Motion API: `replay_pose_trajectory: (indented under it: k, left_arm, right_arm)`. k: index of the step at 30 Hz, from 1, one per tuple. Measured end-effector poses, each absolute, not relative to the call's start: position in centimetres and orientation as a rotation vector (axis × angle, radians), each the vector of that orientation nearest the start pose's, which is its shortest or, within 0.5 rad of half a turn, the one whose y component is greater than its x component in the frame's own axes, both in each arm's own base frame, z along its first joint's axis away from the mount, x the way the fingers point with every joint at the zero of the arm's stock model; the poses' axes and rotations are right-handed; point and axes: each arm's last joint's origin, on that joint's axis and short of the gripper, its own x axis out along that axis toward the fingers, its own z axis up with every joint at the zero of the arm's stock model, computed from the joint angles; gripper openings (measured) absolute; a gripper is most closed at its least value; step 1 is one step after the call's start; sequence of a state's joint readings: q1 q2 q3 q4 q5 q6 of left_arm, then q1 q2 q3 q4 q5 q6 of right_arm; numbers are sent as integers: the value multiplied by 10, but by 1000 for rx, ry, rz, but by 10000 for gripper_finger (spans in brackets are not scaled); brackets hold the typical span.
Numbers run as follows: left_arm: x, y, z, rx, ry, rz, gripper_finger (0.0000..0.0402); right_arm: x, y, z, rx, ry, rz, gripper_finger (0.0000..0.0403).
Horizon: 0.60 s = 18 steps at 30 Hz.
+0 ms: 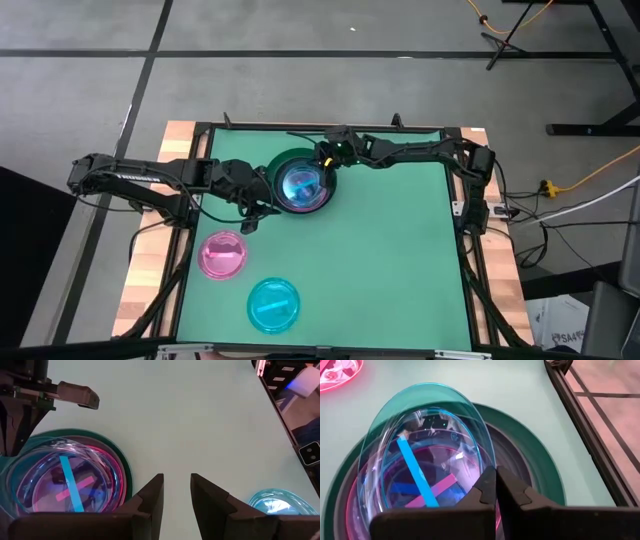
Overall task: Stack plastic plates
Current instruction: Stack the right blue plate on top of the light pink plate
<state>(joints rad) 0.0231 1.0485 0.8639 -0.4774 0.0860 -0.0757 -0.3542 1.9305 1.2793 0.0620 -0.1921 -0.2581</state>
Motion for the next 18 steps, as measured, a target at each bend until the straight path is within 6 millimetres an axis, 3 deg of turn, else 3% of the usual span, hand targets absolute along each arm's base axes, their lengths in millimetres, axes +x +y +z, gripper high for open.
replay_pose_trajectory:
  k: [18]
  left_arm:
    - [216,3,287,-109,663,-36,90]
  right_arm:
    - [399,-142,195,-89,594,-81,0]
